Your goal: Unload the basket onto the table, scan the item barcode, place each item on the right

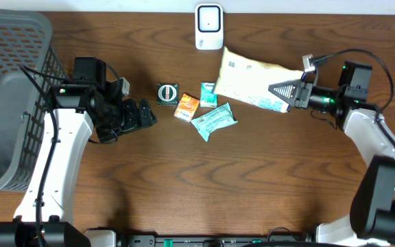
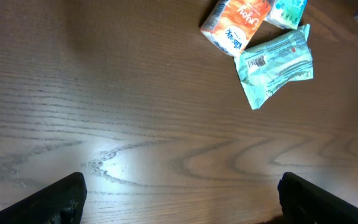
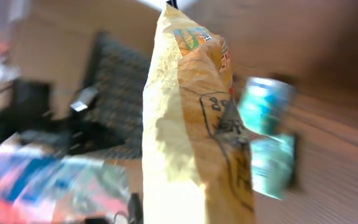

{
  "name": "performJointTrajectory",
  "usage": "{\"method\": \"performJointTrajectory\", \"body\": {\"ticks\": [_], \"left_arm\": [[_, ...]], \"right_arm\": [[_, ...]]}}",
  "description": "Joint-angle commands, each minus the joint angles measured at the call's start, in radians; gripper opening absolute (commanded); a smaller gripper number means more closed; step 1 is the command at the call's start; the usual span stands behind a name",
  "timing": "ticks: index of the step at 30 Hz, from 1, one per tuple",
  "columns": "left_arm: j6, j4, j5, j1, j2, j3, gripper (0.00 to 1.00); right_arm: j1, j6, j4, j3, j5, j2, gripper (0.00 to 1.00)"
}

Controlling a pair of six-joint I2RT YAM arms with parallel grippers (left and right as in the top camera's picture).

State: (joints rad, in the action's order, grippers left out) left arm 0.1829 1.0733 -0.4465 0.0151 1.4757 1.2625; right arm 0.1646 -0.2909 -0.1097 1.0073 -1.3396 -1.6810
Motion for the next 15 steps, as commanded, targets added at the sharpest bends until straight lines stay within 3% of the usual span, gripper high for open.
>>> {"method": "performJointTrajectory", "body": {"ticks": [1, 9, 15], "left_arm": [[-0.014, 0.002, -0.006, 0.002, 0.007, -0.002, 0.98], [-0.014, 0.002, -0.006, 0.002, 0.007, -0.002, 0.97], [-0.014, 0.002, -0.006, 0.002, 0.007, -0.002, 0.98]], "right_arm": [[-0.003, -0.06, 0.043, 0.019, -0.185, 0.075, 0.01], [-0.003, -0.272, 0.137, 0.019, -0.222, 0.127, 0.01], [-0.004, -0.346, 0.136, 0.019, -0.223, 0.127, 0.01]]}}
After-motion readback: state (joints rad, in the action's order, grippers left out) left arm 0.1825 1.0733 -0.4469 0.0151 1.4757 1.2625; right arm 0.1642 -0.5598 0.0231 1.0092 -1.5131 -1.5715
